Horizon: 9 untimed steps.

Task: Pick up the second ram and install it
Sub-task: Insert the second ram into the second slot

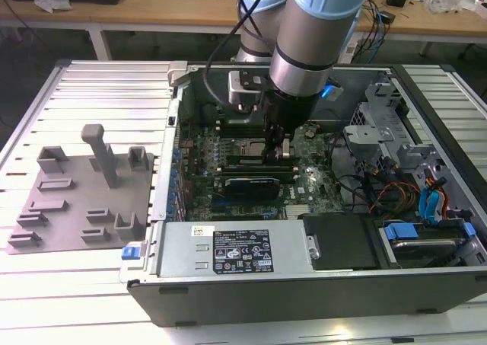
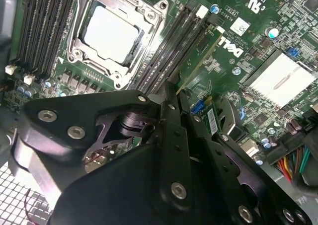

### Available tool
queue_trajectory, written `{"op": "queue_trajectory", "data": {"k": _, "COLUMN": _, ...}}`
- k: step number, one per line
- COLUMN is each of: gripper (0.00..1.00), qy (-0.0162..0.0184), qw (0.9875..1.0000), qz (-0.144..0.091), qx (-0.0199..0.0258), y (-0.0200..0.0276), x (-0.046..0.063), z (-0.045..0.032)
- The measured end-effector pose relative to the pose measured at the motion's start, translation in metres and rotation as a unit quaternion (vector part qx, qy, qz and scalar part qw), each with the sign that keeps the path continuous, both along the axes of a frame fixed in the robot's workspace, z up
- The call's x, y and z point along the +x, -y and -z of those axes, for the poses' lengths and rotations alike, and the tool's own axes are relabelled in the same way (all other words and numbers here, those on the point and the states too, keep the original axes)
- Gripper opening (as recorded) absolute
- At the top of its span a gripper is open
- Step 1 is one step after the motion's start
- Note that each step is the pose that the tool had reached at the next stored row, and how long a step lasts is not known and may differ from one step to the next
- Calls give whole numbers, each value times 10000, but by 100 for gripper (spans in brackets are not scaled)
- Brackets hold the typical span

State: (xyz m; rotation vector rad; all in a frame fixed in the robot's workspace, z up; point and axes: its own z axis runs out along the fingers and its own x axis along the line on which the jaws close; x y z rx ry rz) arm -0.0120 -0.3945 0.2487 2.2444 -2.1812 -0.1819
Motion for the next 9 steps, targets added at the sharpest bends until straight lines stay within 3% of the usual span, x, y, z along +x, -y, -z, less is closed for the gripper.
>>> {"op": "queue_trajectory", "data": {"k": 3, "gripper": 11, "qy": 0, "qw": 10000, "qz": 1, "qx": 0, "y": -6, "x": 0, "z": 49}}
{"op": "queue_trajectory", "data": {"k": 5, "gripper": 11, "qy": 0, "qw": 10000, "qz": 0, "qx": 1, "y": -38, "x": -8, "z": 106}}
{"op": "queue_trajectory", "data": {"k": 9, "gripper": 11, "qy": 0, "qw": 10000, "qz": -26, "qx": 0, "y": -42, "x": -36, "z": 147}}
